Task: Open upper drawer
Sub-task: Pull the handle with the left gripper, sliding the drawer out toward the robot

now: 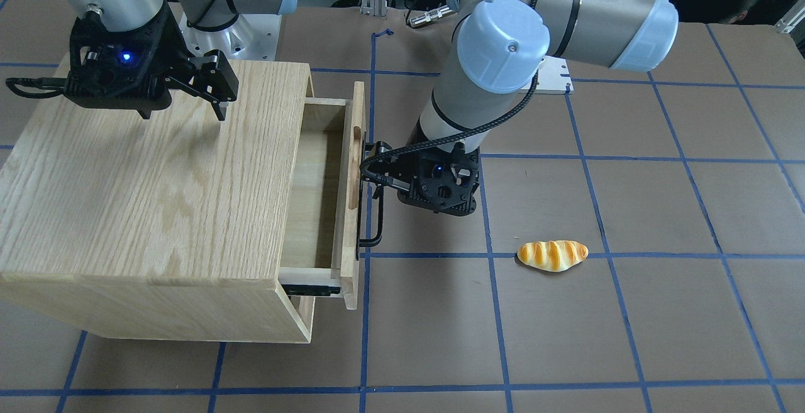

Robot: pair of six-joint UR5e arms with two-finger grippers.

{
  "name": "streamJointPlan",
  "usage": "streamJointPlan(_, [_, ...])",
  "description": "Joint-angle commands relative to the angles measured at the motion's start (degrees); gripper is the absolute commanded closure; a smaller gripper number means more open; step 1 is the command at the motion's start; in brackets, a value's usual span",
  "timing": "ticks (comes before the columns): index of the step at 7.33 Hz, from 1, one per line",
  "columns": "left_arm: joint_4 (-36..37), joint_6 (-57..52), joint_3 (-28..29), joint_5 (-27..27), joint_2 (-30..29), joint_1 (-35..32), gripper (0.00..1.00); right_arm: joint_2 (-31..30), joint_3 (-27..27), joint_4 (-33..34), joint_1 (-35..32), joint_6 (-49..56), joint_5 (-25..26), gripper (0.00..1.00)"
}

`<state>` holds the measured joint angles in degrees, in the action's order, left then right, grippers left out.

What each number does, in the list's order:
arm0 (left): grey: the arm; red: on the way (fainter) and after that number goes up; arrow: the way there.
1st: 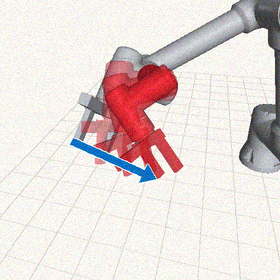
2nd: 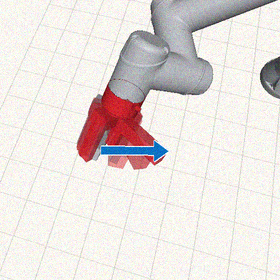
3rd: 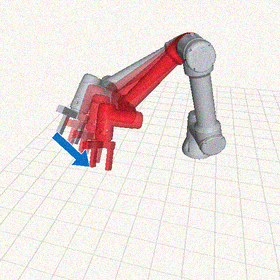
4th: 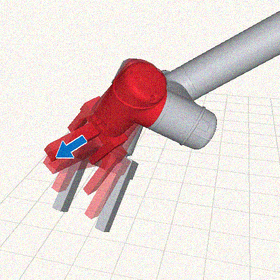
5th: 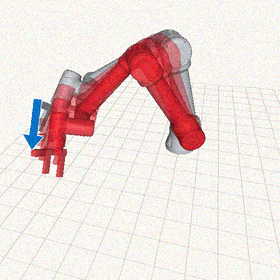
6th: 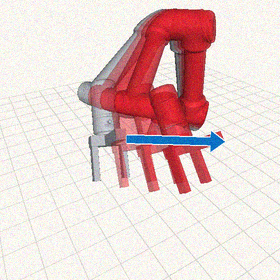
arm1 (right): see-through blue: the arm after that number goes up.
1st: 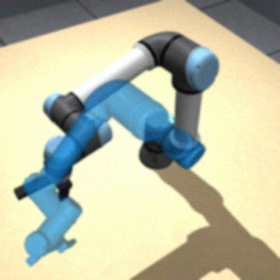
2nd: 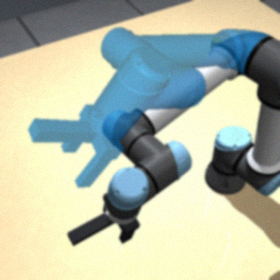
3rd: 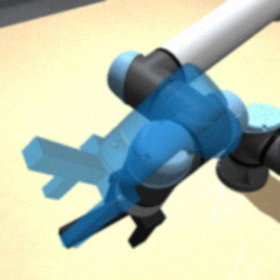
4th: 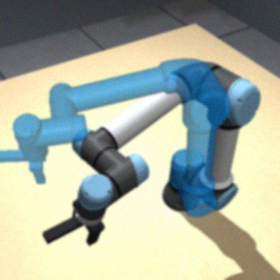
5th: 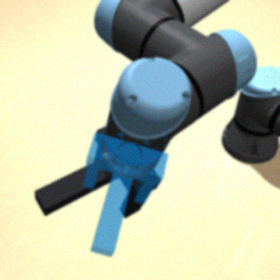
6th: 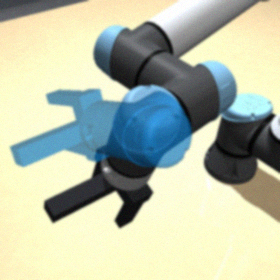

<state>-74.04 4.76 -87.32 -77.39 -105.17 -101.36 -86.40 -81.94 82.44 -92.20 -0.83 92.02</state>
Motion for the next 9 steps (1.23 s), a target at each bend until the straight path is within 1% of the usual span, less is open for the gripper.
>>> streamJointPlan(1, [-4.5, -5.5, -0.4, -1.3, 2.2, 5.0, 0.00, 0.0, -0.1, 0.0, 0.0, 0.0, 0.0, 0.00])
streamJointPlan(4, [-5.0, -7.9, -2.4, -1.4, 3.5, 9.4, 0.00, 0.0, -0.1, 0.0, 0.0, 0.0, 0.0, 0.00])
streamJointPlan(5, [-5.1, -7.1, -2.1, -0.7, 3.8, 8.8, 0.00, 0.0, 0.0, 0.0, 0.0, 0.0, 0.0, 0.00])
streamJointPlan(6, [-5.1, -3.2, -1.9, 1.3, 3.4, 6.8, 0.00, 0.0, 0.0, 0.0, 0.0, 0.0, 0.0, 0.00])
streamJointPlan(7, [-4.1, -1.6, -1.6, 3.7, 2.5, 4.3, 0.00, 0.0, 0.0, 0.0, 0.0, 0.0, 0.0, 0.00])
streamJointPlan(8, [-1.4, -0.4, -1.7, 4.2, 2.1, 3.6, 0.00, 0.0, -0.1, 0.0, 0.0, 0.0, 0.0, 0.00])
streamJointPlan(9, [-1.2, -0.3, -1.7, 4.3, 2.0, 3.5, 0.00, 0.0, 0.0, 0.0, 0.0, 0.0, 0.0, 0.00])
